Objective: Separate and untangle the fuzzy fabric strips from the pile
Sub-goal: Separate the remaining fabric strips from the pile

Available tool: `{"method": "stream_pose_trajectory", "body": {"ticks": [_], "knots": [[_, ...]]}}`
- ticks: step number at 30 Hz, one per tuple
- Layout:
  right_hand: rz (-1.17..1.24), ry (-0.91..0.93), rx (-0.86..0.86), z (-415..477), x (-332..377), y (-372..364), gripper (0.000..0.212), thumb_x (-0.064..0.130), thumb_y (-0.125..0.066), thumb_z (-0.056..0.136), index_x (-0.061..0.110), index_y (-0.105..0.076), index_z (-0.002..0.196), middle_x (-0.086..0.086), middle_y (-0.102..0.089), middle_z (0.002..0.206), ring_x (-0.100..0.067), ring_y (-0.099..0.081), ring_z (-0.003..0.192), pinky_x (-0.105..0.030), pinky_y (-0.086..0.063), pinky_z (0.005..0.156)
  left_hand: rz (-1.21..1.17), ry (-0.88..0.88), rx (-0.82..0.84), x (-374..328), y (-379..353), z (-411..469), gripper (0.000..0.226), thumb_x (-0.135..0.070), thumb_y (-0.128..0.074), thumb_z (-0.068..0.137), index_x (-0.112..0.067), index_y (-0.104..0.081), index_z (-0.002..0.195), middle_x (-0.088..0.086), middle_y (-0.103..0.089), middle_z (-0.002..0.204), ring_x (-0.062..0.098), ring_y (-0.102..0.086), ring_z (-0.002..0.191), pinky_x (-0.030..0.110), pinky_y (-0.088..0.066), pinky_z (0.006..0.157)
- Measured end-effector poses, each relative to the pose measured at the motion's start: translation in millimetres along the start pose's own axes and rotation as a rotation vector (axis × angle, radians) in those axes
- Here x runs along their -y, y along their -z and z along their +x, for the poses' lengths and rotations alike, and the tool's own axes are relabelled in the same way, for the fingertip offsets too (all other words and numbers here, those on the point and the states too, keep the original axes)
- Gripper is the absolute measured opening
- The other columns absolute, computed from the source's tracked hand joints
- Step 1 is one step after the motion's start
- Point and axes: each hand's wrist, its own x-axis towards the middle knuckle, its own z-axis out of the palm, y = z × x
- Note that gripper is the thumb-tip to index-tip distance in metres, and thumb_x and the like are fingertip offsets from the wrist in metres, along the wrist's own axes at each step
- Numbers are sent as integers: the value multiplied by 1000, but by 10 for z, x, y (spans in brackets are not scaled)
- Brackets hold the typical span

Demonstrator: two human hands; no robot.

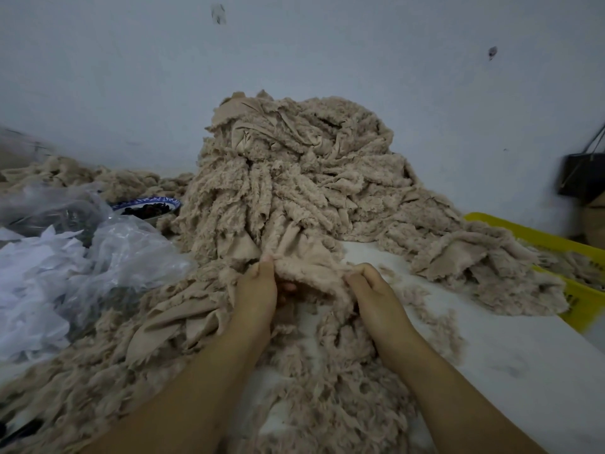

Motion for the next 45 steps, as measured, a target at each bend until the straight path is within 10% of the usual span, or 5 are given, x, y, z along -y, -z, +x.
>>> {"method": "stream_pose_trajectory", "body": {"ticks": [13, 19, 27, 38, 45], "knots": [[31, -55, -53, 67, -44, -126, 59, 56, -31, 101, 23, -40, 149, 5, -42, 153, -15, -37, 141, -43, -28, 119, -913, 451, 324, -169, -30, -16, 46, -41, -44, 103, -1, -61, 117, 12, -69, 88, 13, -58, 67, 21, -54, 70], [87, -66, -43, 51, -1, -171, 53, 54, -30, 103, 27, -44, 147, 5, -47, 149, -16, -42, 138, -45, -32, 116, -731, 449, 531, -137, -101, -127, 36, -19, -56, 97, -1, -62, 128, 17, -69, 123, 24, -72, 102, 33, -62, 67], [-53, -11, -68, 10, 67, -142, 50, 52, -27, 104, 29, -48, 142, 12, -51, 136, -9, -46, 124, -30, -33, 107, -864, 450, 294, -185, -16, -50, 19, -16, -51, 102, -3, -62, 92, 7, -65, 58, 9, -57, 42, 19, -49, 40], [56, 46, -52, 11, 51, -132, 33, 42, -35, 105, 27, -65, 111, 5, -71, 110, -9, -66, 104, -34, -51, 98, -329, 266, 588, -142, -139, -274, 24, -16, -67, 90, -1, -69, 108, 12, -75, 95, 20, -69, 84, 24, -56, 72], [39, 64, -47, -5, 96, -145, 36, 49, -39, 102, 33, -69, 92, 15, -74, 89, 4, -68, 84, -11, -51, 71, -587, 425, 433, -231, -129, -286, 25, -19, -53, 101, 2, -64, 107, 12, -71, 85, 15, -66, 56, 21, -53, 44]]}}
